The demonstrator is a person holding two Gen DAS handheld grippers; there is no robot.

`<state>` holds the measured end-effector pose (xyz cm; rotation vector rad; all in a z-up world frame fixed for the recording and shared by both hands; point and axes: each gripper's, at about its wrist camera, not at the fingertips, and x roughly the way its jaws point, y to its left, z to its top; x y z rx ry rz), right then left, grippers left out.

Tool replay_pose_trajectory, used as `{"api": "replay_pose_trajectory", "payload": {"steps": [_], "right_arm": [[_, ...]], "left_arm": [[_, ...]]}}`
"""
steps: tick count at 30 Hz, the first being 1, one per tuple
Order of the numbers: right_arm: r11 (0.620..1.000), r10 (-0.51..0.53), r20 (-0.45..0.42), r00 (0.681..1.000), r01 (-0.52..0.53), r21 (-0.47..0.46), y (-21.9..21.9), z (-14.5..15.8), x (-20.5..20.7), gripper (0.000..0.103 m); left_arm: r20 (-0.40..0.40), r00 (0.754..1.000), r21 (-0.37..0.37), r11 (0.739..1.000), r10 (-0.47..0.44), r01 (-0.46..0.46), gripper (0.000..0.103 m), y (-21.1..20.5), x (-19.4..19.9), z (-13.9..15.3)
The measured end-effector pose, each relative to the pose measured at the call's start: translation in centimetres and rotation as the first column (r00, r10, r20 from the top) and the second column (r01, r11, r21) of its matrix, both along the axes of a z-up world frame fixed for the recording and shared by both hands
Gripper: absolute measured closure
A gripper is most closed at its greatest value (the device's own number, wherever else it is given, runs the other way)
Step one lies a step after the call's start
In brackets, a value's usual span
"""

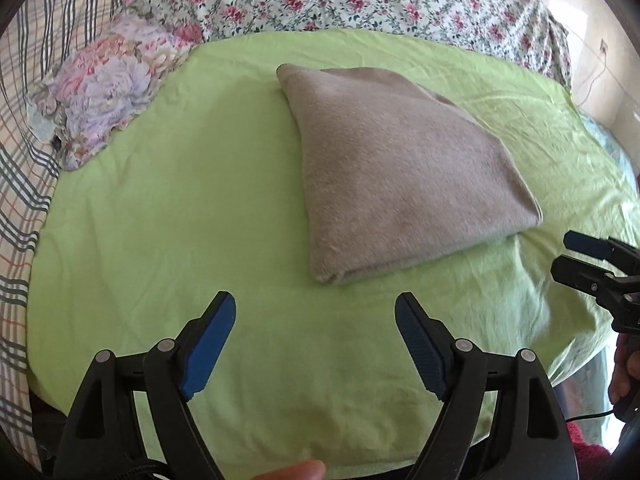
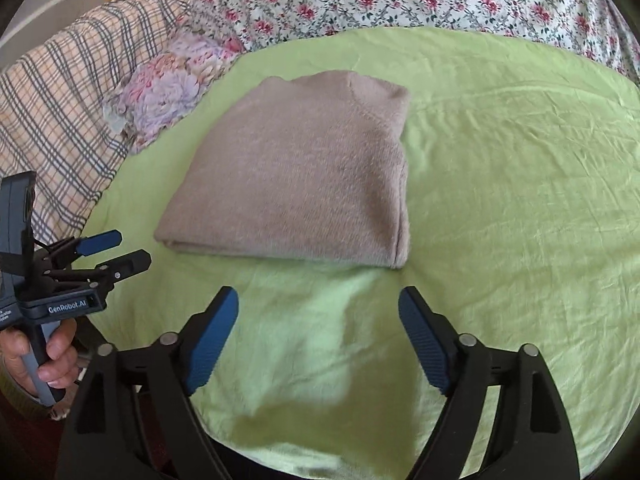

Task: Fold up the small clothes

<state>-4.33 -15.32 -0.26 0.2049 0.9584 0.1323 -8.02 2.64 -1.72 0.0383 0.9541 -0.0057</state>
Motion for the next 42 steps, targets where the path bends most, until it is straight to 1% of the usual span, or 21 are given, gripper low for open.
{"api": "replay_pose_trajectory", "payload": {"steps": [4, 8, 13, 16, 25, 31, 42], "right_arm": [[1.0, 0.001, -0.004, 1.0, -0.001, -0.007, 0.2, -0.3, -0.1, 0.017], [1.0, 0.006, -0.008, 1.0, -0.006, -0.007, 0.6, -0.6, -0.2, 0.017], [1.0, 0.023, -0.019, 1.0, -0.023, -0.003, 1.3, -0.9, -0.2, 0.016], [0.999, 0.033, -0.026, 0.999, -0.033, -0.002, 1.5, -1.0, 0.2, 0.016], [0.999, 0.05, -0.018, 0.999, -0.051, -0.018, 2.0, -0.4, 1.7, 0.016], [0.999, 0.052, 0.004, 0.999, -0.051, -0.016, 2.0, 0.5, 2.9, 0.015], [0.997, 0.075, 0.0, 0.997, -0.075, -0.021, 2.7, 0.8, 4.9, 0.014]], "left_arm": [[-0.005, 1.0, 0.034, 0.999, 0.002, -0.002, 0.02, -0.5, -0.7, -0.3], [-0.021, 1.0, 0.036, 0.999, 0.006, -0.006, 0.019, -0.3, -0.4, -0.5], [-0.043, 0.999, 0.082, 0.997, 0.013, -0.009, 0.019, -0.2, 0.1, -0.8], [-0.053, 0.999, 0.095, 0.995, 0.01, -0.005, 0.019, -0.2, 0.6, -0.8], [-0.024, 1.0, 0.128, 0.992, 0.0, 0.003, 0.017, -0.8, 2.3, 0.4], [0.009, 1.0, 0.144, 0.99, -0.011, 0.01, 0.015, -1.0, 3.4, 1.1], [0.023, 1.0, 0.138, 0.99, -0.007, 0.004, 0.014, -0.9, 5.1, 1.7]]}}
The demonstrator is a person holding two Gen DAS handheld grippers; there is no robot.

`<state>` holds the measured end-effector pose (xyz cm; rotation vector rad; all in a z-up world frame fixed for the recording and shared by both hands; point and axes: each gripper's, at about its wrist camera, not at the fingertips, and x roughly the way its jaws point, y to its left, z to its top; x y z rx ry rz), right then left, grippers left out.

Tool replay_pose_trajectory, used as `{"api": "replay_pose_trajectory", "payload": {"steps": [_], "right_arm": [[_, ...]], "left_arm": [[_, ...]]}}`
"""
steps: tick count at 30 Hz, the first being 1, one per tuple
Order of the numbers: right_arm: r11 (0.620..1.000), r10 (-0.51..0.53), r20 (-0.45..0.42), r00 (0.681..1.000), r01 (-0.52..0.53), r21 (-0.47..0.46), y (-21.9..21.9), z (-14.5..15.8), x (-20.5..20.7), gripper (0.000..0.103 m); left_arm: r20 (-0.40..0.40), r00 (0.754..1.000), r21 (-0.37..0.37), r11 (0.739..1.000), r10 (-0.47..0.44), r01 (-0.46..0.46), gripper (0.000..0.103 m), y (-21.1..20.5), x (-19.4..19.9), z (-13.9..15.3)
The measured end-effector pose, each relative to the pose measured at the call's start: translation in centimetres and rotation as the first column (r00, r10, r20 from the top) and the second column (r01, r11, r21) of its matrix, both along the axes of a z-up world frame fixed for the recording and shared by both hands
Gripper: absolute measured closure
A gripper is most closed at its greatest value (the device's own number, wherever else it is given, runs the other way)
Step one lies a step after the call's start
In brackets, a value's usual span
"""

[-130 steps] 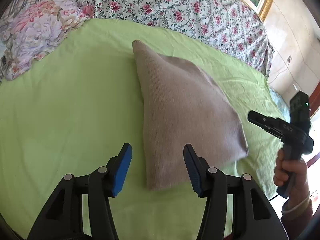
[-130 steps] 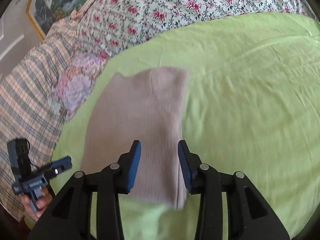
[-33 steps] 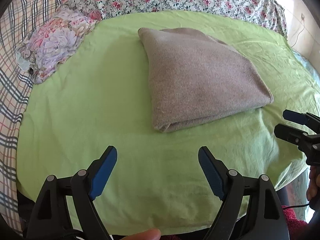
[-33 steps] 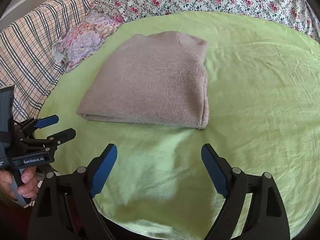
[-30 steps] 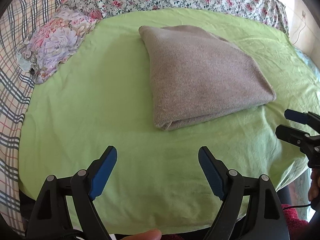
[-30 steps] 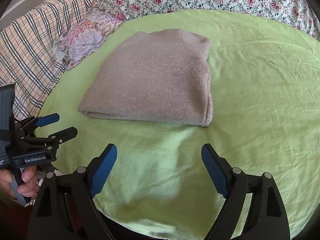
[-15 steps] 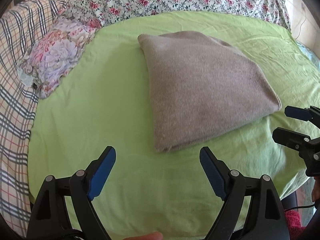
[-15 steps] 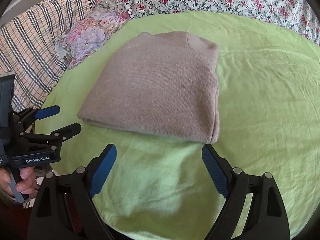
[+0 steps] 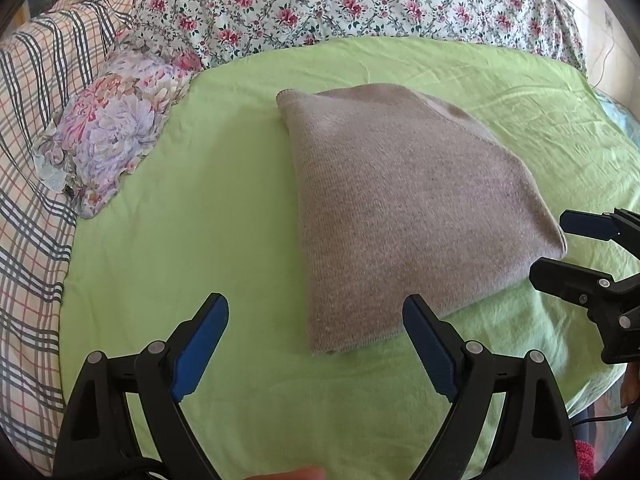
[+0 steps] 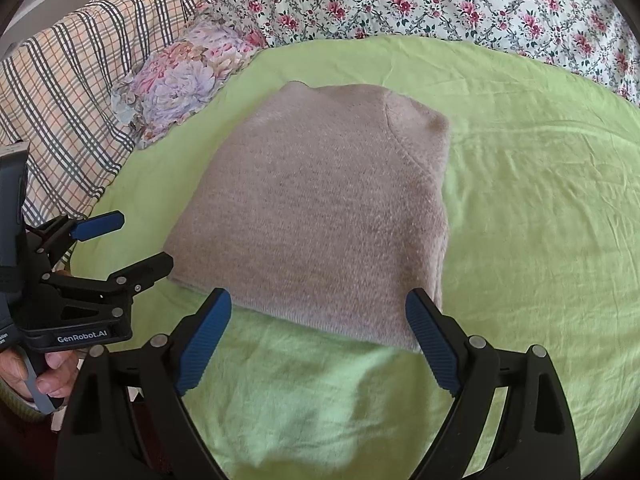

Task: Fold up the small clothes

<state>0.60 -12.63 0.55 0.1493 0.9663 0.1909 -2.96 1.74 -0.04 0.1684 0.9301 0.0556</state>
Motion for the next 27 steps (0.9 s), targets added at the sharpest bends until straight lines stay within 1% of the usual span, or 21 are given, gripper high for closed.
{"api": "replay_pose_trajectory", "payload": {"steps": [9, 18, 27], "right_arm": [[1.0, -0.007, -0.008, 1.0, 0.007, 0.002, 0.1, -0.1, 0.7, 0.013], [1.0, -0.007, -0.012, 1.0, 0.007, 0.005, -0.7, -0.2, 1.3, 0.013], [1.0, -0.009, -0.011, 1.0, 0.009, 0.008, -0.6, -0.2, 1.3, 0.013]], "left_arm": [[0.009, 1.0, -0.024, 1.0, 0.018, -0.018, 0.013, 0.5, 0.6, 0.2], [0.019, 1.0, -0.048, 0.999, 0.009, -0.008, 0.013, 0.6, 0.9, 0.5], [0.015, 1.0, -0.045, 0.999, 0.008, -0.007, 0.013, 0.6, 1.4, 0.4]]}}
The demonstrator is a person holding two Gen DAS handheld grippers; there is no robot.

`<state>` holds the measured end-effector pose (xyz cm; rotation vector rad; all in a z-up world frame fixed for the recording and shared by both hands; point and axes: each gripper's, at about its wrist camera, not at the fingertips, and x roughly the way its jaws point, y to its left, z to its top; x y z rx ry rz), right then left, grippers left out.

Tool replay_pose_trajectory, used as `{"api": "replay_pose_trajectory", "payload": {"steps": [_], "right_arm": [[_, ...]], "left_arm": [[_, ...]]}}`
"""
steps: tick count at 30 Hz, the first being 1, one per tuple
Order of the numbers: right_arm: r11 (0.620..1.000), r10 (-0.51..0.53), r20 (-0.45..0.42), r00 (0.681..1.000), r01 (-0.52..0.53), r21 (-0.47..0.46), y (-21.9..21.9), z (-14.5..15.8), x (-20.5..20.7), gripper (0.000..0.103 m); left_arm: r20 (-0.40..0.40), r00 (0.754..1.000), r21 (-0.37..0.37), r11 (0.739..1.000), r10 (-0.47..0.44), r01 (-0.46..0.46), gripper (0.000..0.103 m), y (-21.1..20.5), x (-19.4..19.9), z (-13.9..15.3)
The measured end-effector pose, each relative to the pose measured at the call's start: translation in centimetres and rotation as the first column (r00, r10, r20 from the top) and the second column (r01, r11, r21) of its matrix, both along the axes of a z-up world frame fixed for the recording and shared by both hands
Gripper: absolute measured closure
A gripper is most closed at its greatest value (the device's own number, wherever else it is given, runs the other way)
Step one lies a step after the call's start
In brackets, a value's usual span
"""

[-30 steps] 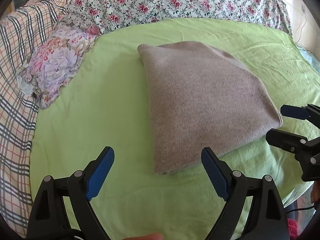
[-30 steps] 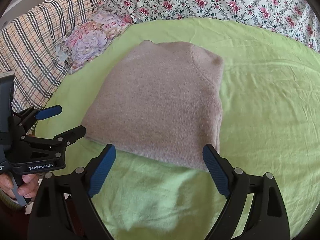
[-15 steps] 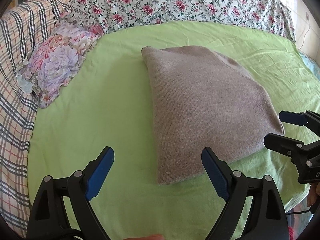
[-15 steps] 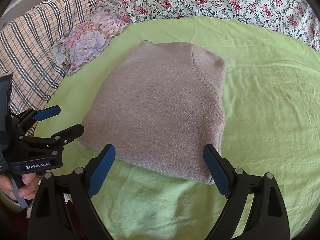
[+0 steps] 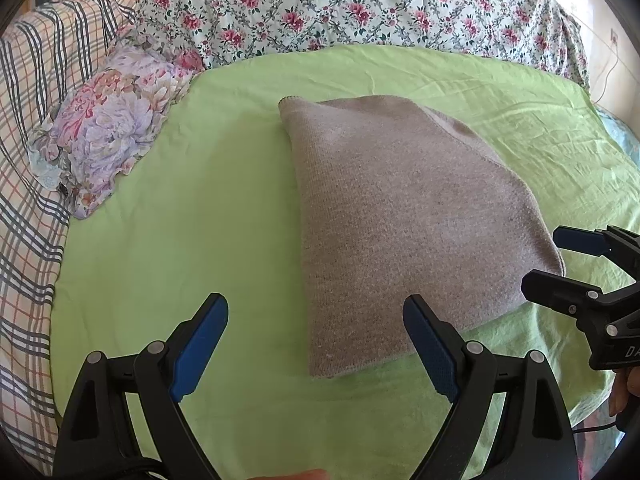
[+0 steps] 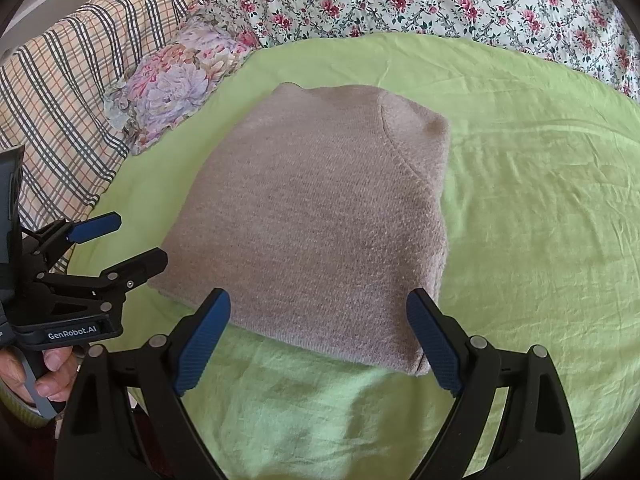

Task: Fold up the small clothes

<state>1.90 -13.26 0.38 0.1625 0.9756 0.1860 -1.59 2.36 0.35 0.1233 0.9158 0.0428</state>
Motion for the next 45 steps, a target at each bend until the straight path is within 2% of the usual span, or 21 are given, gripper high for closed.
{"api": "replay_pose_trajectory", "payload": {"steps": [23, 45], "right_arm": [[1.0, -0.013, 0.033, 0.999, 0.013, 0.0, 0.5, 1.5, -0.1, 0.013], [1.0, -0.015, 0.034, 0.999, 0.015, 0.002, 0.7, 1.5, 0.0, 0.013]], "left_arm": [[0.022, 1.0, 0.009, 1.0, -0.02, 0.019, 0.013, -0.4, 0.2, 0.8], [0.029, 0.999, 0.007, 1.0, -0.026, 0.026, 0.013, -0.4, 0.9, 1.2]]}}
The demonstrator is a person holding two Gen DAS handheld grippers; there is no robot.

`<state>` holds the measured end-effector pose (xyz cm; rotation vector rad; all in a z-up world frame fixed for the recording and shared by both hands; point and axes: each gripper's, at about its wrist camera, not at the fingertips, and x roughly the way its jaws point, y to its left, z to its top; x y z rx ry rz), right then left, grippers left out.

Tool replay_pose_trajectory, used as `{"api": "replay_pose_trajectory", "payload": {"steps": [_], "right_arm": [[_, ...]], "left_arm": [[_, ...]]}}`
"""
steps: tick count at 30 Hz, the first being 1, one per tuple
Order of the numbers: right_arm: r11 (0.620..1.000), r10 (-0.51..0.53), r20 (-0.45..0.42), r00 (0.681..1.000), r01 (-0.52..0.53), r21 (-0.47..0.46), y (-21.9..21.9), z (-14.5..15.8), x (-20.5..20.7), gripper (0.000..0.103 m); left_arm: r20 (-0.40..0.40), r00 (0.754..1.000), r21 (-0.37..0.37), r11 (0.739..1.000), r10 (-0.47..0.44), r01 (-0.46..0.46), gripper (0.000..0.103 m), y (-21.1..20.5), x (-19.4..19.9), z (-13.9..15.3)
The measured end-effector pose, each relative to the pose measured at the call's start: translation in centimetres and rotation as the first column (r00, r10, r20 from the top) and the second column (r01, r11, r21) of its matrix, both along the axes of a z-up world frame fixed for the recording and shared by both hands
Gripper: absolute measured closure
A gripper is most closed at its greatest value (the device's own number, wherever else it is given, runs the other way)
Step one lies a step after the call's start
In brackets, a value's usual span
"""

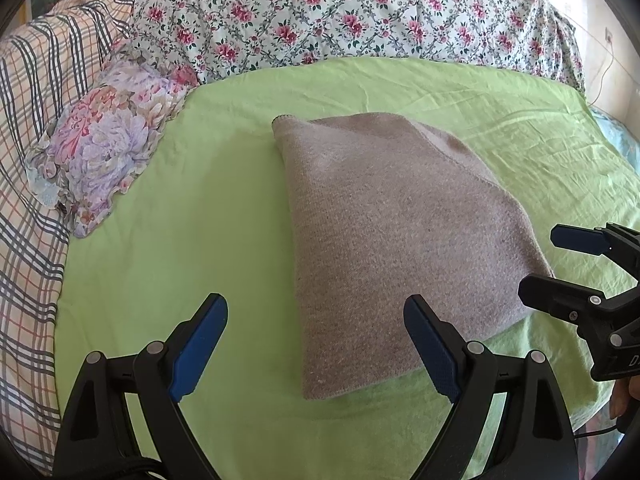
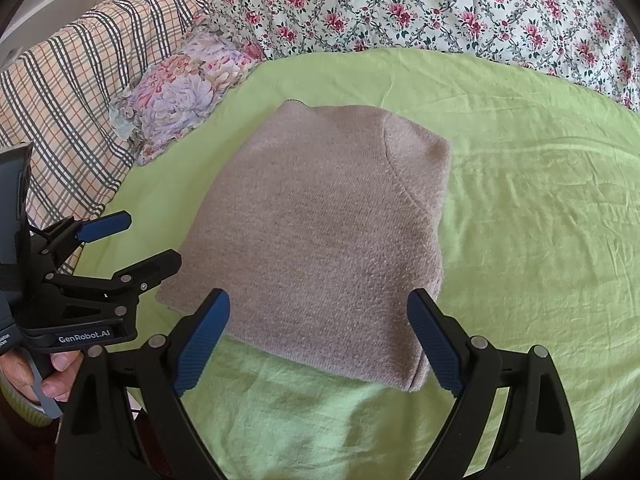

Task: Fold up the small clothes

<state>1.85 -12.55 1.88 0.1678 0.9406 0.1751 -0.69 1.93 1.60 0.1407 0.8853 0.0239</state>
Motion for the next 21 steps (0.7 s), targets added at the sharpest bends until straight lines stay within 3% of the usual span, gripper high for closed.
{"api": "replay_pose_trajectory", "payload": {"steps": [21], "right_arm": [[1.0, 0.003, -0.008, 1.0, -0.003, 0.014, -0.78, -0.01, 0.89, 0.013]], "left_arm": [[-0.005, 1.0, 0.007, 1.0, -0.011, 0.011, 0.013, -0.31, 0.92, 0.0]]}}
